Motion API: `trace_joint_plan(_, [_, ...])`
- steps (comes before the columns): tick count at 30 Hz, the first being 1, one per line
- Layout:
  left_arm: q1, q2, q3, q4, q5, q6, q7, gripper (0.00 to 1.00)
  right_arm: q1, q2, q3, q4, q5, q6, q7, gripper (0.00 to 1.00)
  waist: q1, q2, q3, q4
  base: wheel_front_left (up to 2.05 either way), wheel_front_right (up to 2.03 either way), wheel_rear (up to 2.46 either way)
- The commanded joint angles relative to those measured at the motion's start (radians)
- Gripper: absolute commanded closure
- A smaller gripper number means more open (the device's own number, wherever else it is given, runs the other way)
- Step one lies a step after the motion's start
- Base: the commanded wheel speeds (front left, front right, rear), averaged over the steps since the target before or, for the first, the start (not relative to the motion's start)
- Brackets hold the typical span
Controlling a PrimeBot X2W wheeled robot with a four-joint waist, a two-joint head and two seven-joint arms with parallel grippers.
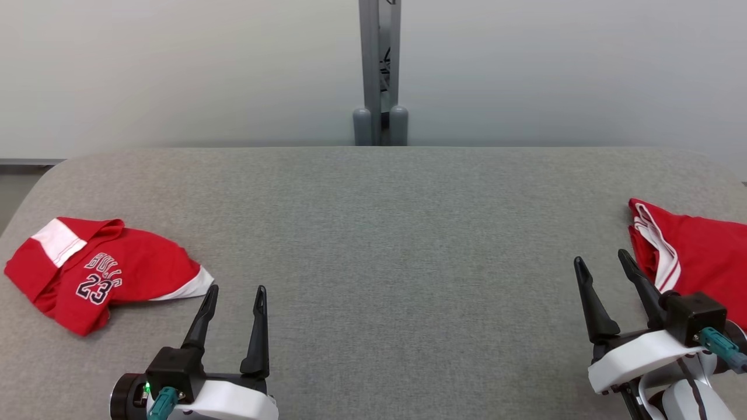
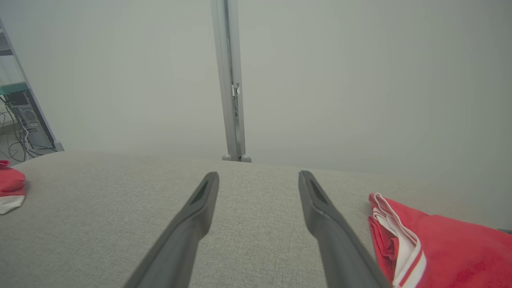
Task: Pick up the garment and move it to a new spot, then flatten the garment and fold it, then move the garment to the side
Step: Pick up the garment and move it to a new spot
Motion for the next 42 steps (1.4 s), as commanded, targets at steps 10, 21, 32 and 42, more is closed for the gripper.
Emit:
trace_joint_plan(10, [0.014,0.004,0.018,-0.004,0.02,-0.01,-0.003,0.0,0.035,0.011,0.019,0.0,0.012,0.0,-0.001,0.0,0.0,0.0,-0.027,0.156,0.0,0.0,0.0])
trace_joint_plan(21, [0.044,0.004,0.06,-0.001,0.056,-0.038,-0.003,0.0,0.057,0.044,0.02,0.013,0.029,0.0,-0.001,0.0,0.0,0.0,-0.049,0.356,0.0,0.0,0.0])
trace_joint_plan(32, [0.067,0.003,0.097,-0.014,0.068,-0.043,-0.003,0.0,0.045,0.063,0.036,0.02,0.022,0.0,-0.001,0.0,0.0,0.0,-0.046,0.442,0.0,0.0,0.0])
trace_joint_plan(42, [0.08,0.004,0.098,-0.032,0.056,-0.026,-0.003,0.0,0.013,0.052,0.059,0.042,0.033,0.0,-0.001,0.0,0.0,0.0,-0.039,0.448,0.0,0.0,0.0])
